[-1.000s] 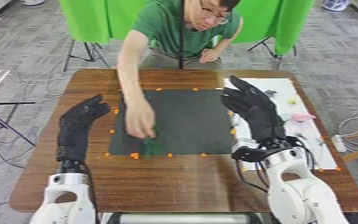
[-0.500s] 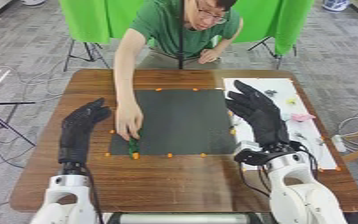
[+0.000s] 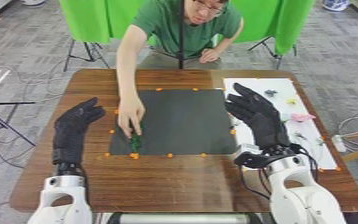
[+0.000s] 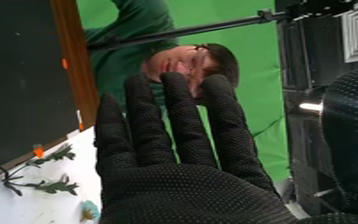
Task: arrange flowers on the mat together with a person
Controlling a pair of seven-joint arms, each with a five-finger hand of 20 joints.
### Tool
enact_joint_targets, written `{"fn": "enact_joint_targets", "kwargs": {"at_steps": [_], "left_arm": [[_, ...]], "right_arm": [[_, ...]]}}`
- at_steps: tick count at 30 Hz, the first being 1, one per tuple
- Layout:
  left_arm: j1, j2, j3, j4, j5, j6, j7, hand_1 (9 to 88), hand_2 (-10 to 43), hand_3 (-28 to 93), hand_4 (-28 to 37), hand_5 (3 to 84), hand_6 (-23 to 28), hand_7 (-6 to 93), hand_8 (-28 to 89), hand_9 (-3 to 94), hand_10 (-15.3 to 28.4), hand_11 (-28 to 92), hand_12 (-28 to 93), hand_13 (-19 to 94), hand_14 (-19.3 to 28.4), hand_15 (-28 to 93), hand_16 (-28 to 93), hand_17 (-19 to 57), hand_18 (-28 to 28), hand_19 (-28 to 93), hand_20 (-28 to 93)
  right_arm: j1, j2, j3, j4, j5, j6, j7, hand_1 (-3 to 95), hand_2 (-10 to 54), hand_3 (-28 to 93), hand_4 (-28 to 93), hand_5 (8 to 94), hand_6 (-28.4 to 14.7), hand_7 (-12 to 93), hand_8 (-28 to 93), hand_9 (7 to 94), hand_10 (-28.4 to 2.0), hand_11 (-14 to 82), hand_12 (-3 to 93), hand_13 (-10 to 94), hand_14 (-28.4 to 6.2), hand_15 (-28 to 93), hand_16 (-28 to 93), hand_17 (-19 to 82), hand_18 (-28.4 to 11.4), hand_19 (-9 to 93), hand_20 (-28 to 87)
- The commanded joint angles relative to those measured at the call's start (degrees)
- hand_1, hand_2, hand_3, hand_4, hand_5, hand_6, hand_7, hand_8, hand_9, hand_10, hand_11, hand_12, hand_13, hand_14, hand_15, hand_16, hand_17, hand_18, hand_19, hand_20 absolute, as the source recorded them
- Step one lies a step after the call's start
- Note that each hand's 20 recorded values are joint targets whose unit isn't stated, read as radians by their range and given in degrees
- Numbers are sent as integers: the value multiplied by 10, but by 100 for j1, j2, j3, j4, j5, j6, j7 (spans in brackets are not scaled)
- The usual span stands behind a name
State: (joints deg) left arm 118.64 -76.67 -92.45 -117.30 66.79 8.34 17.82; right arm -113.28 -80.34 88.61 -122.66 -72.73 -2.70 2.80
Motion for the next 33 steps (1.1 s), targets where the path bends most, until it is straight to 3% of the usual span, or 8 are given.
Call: {"fn": "enact_joint_targets", "kwargs": {"at_steps": [1,9,12,16,21,25,28,33], "left_arm": [[-8,24,-34,26,94,-129,-75,280,13,656,-203,503,51,166,-59,501,143,226,140,405,197,269,11,76,162,180,206],[-12,-35,-43,39,132,-203,-86,283,10,657,-204,503,51,168,-59,501,143,226,140,405,198,268,10,77,161,181,205],[-22,-50,-57,40,140,-206,-103,282,10,656,-203,504,51,166,-60,501,143,227,141,405,197,268,10,77,161,181,205],[-62,-41,-54,43,161,-208,-105,283,9,656,-203,503,51,167,-59,501,143,227,141,405,197,268,10,77,161,181,205],[-5,-24,-110,-13,171,-144,-115,284,9,656,-202,503,51,167,-59,501,142,226,141,405,197,268,10,77,161,181,205],[40,-32,-131,-43,164,-102,-115,284,8,655,-203,503,51,168,-60,501,143,227,141,405,197,267,10,77,161,181,205],[83,-19,-158,-69,169,-89,-130,285,9,654,-202,503,51,167,-60,501,142,228,141,406,197,268,10,77,161,181,205],[130,-24,-198,-102,179,-69,-181,285,9,653,-201,503,52,166,-59,501,142,227,140,405,198,268,10,77,161,181,205]], "right_arm": [[-57,-58,-2,-10,-83,-62,-84,160,-3,728,-144,389,-22,126,-77,438,-147,52,173,361,-156,106,213,167,-140,90,245],[37,2,59,42,-303,-14,-392,178,-41,719,-153,392,-21,133,-78,438,-146,53,174,362,-153,107,214,168,-141,91,249],[134,91,212,-13,-865,434,-681,201,-89,710,-188,424,-23,156,-86,472,-143,97,196,403,-147,126,222,187,-142,128,273],[205,523,556,-196,-2885,1637,-628,239,-95,683,-266,499,-18,214,-91,555,-142,213,228,524,-130,172,265,224,-148,262,347],[94,1078,1083,-274,-5825,2029,279,290,-95,665,-282,566,-14,247,-85,623,-122,300,262,594,-119,325,277,237,-161,412,403],[-290,1331,1609,-327,-7300,1559,763,333,-95,631,-283,597,-6,273,-86,656,-118,320,283,622,-116,387,266,246,-168,469,420],[-443,1678,1723,-357,-7598,901,1260,348,-95,614,-283,604,-5,277,-83,661,-118,322,284,625,-115,401,264,253,-167,483,419],[-798,1885,1994,-340,-7711,101,1438,379,-95,597,-283,632,0,279,-80,685,-114,321,287,652,-111,430,270,282,-161,491,429]]}}
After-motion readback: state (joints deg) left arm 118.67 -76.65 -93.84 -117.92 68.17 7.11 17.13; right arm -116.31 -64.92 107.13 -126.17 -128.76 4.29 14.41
